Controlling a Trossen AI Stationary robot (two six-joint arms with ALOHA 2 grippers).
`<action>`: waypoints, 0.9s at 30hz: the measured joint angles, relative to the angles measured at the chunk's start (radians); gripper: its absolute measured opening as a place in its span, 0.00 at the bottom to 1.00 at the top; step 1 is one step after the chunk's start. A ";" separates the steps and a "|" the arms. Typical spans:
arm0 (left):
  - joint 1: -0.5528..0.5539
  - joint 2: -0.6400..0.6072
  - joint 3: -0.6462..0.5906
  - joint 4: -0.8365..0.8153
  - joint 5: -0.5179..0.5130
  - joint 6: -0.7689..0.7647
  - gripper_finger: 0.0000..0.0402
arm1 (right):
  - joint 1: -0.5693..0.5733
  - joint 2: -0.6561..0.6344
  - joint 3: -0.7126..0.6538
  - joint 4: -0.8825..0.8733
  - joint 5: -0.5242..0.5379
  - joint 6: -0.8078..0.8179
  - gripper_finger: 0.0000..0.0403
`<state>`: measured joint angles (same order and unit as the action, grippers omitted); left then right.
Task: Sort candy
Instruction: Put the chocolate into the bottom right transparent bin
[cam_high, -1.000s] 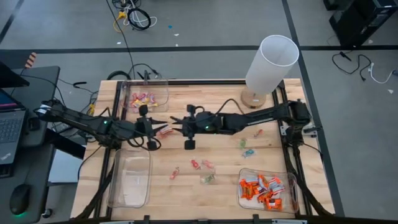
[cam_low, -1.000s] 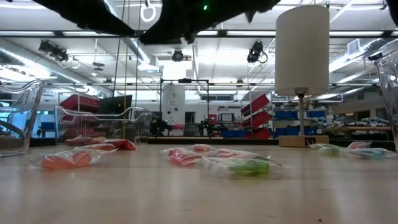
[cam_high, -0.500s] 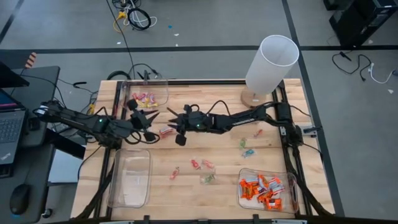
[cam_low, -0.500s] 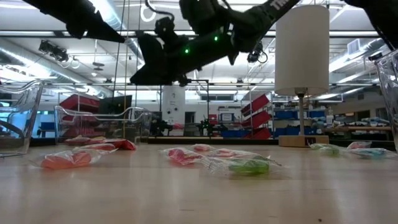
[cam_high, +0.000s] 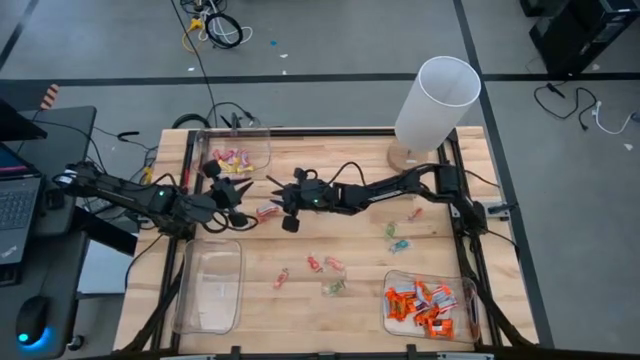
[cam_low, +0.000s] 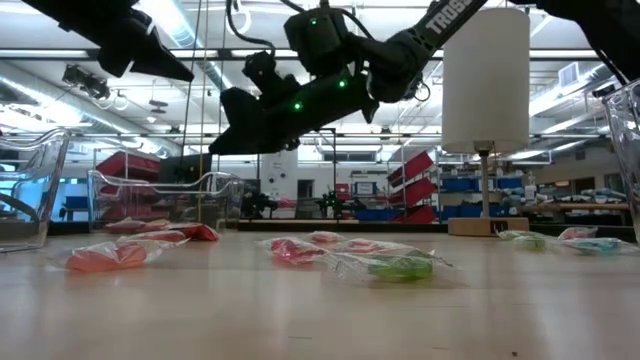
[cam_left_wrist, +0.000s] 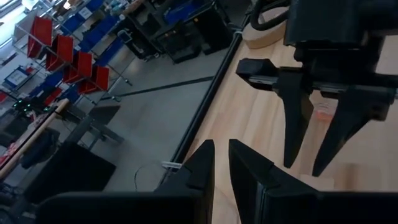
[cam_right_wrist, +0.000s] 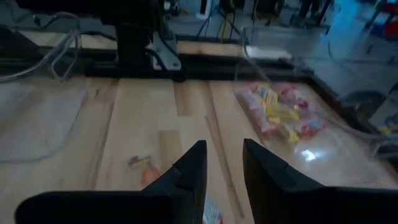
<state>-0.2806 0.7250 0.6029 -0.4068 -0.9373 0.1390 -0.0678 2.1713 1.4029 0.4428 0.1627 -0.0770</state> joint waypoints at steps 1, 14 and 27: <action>0.000 0.000 0.000 -0.004 -0.010 -0.005 0.12 | -0.003 0.005 0.000 0.009 0.000 -0.006 0.23; 0.001 0.000 -0.040 -0.034 -0.060 -0.071 0.12 | -0.014 0.138 0.000 0.175 -0.026 -0.083 0.29; 0.001 0.000 -0.098 -0.032 -0.139 -0.151 0.12 | -0.012 0.169 0.000 0.154 -0.046 -0.102 0.40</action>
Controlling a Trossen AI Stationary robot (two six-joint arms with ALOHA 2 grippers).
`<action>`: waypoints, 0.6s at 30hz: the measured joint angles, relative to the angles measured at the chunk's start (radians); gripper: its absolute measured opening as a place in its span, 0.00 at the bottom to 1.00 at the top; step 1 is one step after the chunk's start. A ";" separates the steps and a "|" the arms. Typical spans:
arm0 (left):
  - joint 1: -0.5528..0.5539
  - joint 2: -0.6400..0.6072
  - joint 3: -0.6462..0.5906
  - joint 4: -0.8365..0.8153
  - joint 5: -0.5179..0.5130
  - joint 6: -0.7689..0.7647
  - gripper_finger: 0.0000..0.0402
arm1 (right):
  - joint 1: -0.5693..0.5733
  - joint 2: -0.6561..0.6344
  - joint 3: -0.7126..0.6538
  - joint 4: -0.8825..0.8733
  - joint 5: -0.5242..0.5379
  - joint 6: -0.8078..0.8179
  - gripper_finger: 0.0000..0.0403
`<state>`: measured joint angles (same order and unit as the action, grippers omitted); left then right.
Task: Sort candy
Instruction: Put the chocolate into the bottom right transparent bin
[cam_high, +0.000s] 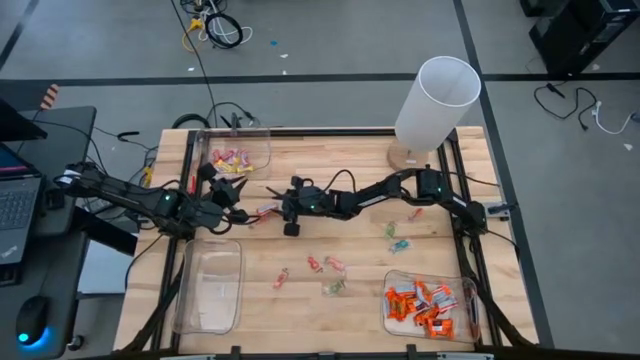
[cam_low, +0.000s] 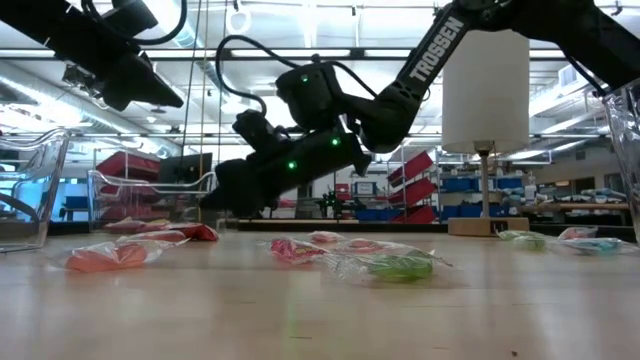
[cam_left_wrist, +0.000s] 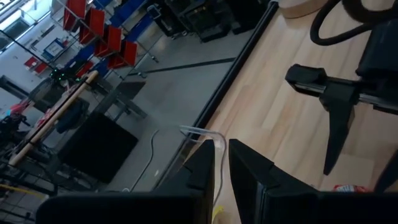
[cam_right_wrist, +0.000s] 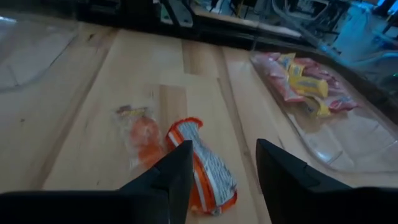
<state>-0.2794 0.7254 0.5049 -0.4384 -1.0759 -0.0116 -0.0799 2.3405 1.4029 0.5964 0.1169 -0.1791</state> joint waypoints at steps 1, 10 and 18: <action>0.000 0.000 0.000 0.000 0.000 0.000 0.12 | 0.000 0.000 0.000 -0.008 0.000 0.000 0.41; 0.000 0.000 0.000 0.000 0.000 0.000 0.12 | -0.001 0.000 0.000 -0.034 -0.007 0.000 0.43; 0.000 0.000 0.000 0.001 0.001 -0.001 0.12 | -0.001 -0.001 0.000 -0.043 -0.010 -0.011 0.44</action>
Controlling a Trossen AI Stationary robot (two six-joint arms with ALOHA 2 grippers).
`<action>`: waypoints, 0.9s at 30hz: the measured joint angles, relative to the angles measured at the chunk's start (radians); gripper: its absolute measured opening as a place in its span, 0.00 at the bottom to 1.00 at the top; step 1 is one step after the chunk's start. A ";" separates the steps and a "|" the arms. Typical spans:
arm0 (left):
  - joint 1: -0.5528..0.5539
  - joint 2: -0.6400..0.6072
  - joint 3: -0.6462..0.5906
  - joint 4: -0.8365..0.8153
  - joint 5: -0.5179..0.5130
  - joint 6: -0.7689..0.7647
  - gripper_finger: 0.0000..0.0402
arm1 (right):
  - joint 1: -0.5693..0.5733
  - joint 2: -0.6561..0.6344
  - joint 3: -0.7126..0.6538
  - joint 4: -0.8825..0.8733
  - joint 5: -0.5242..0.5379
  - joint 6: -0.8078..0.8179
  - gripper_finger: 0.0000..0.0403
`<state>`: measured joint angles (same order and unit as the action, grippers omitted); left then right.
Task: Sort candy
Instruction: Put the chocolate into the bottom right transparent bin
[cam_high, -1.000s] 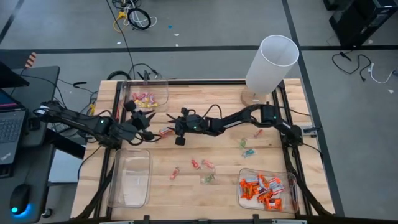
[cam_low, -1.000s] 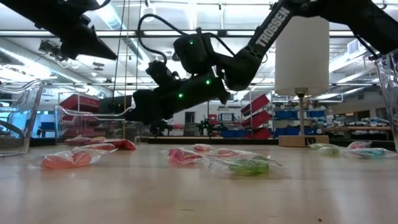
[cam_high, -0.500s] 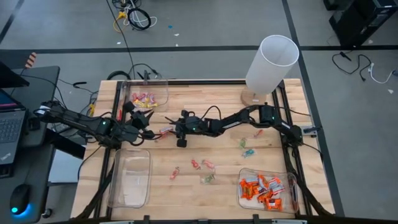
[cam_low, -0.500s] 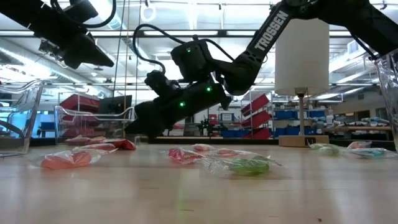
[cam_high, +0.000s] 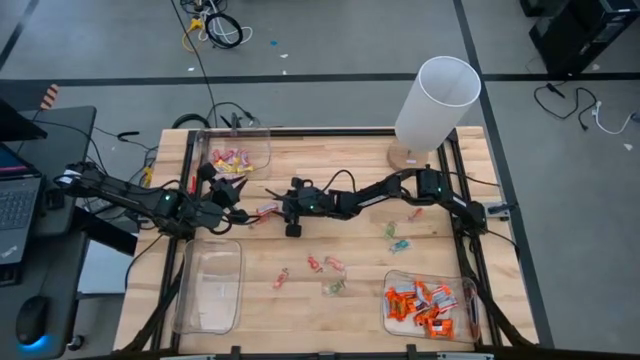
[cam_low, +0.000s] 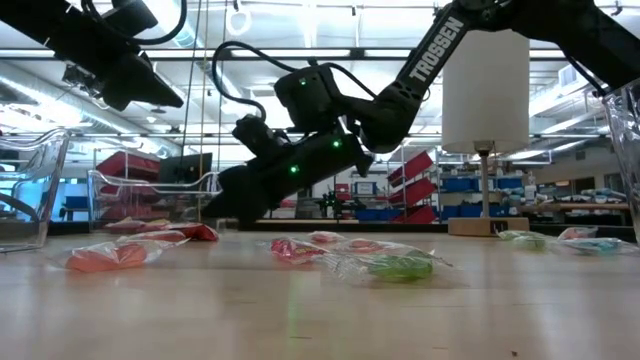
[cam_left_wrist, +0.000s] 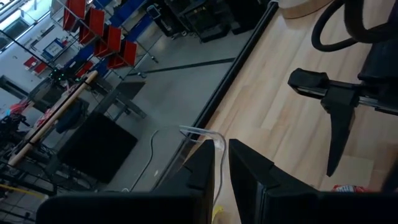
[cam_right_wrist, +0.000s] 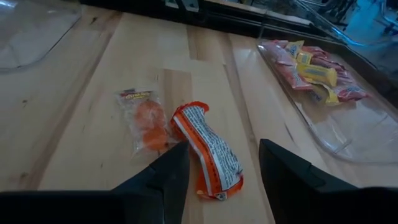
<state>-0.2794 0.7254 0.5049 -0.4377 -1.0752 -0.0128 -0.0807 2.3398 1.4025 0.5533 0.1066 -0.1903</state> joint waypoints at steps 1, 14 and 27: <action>0.000 0.000 0.000 0.000 0.000 0.000 0.12 | 0.000 0.000 0.000 -0.001 -0.007 -0.015 0.44; 0.000 0.000 0.000 -0.001 0.003 -0.003 0.12 | 0.000 0.072 0.002 0.077 0.016 -0.038 0.44; 0.000 0.000 0.000 -0.002 0.003 0.003 0.12 | -0.025 0.080 0.002 0.075 -0.037 0.017 0.42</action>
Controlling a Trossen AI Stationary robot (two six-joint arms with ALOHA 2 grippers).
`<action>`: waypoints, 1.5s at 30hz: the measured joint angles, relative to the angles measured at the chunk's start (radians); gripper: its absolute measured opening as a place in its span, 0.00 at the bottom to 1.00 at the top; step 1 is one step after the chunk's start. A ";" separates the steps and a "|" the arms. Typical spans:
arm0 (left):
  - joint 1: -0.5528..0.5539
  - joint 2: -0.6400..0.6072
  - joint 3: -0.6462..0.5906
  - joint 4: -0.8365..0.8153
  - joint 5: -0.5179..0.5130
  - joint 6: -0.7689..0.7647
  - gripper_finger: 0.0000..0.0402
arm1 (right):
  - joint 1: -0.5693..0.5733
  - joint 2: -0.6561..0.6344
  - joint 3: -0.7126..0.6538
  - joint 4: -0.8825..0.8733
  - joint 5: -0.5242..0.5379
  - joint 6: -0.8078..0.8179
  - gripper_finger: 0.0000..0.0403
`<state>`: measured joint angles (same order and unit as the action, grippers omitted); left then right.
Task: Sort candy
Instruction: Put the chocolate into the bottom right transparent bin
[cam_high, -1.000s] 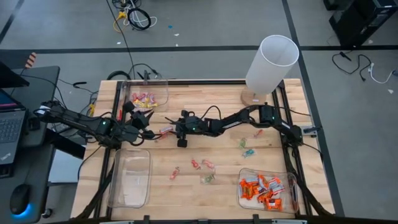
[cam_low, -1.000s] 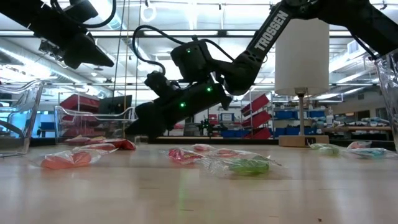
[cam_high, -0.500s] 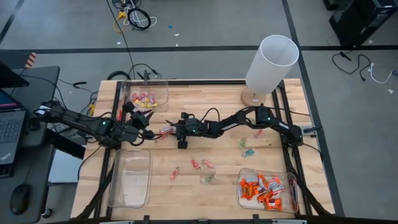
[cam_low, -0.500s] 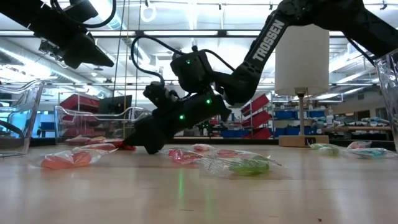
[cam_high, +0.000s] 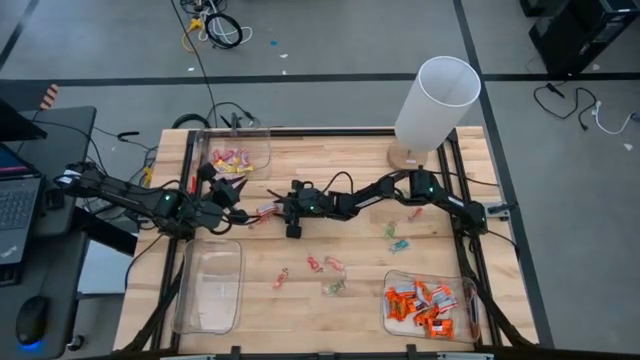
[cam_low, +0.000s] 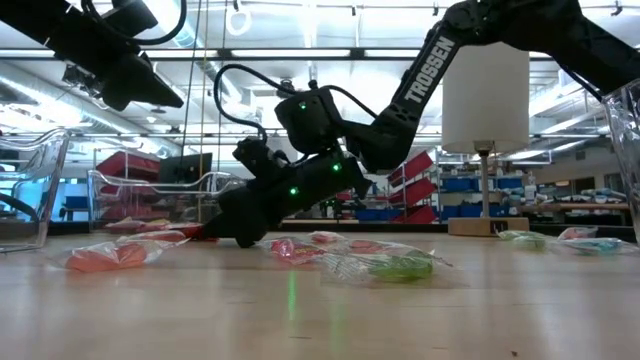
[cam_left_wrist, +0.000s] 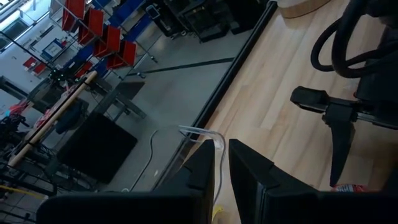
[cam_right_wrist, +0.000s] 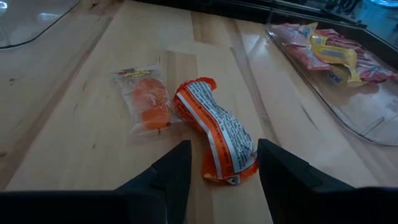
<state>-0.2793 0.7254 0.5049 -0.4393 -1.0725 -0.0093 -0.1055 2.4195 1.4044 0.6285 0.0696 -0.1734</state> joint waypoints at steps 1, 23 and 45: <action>0.000 0.000 0.000 0.000 0.000 0.000 0.12 | 0.000 0.000 0.000 0.000 0.000 0.000 0.41; 0.000 0.000 0.000 0.000 0.000 0.000 0.12 | -0.004 0.001 -0.001 0.001 0.000 0.009 0.07; 0.000 0.000 0.000 0.032 -0.003 0.003 0.12 | -0.008 -0.165 -0.004 -0.139 -0.009 0.057 0.00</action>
<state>-0.2794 0.7254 0.5049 -0.4072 -1.0756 -0.0059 -0.1139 2.2549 1.4006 0.4890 0.0611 -0.1163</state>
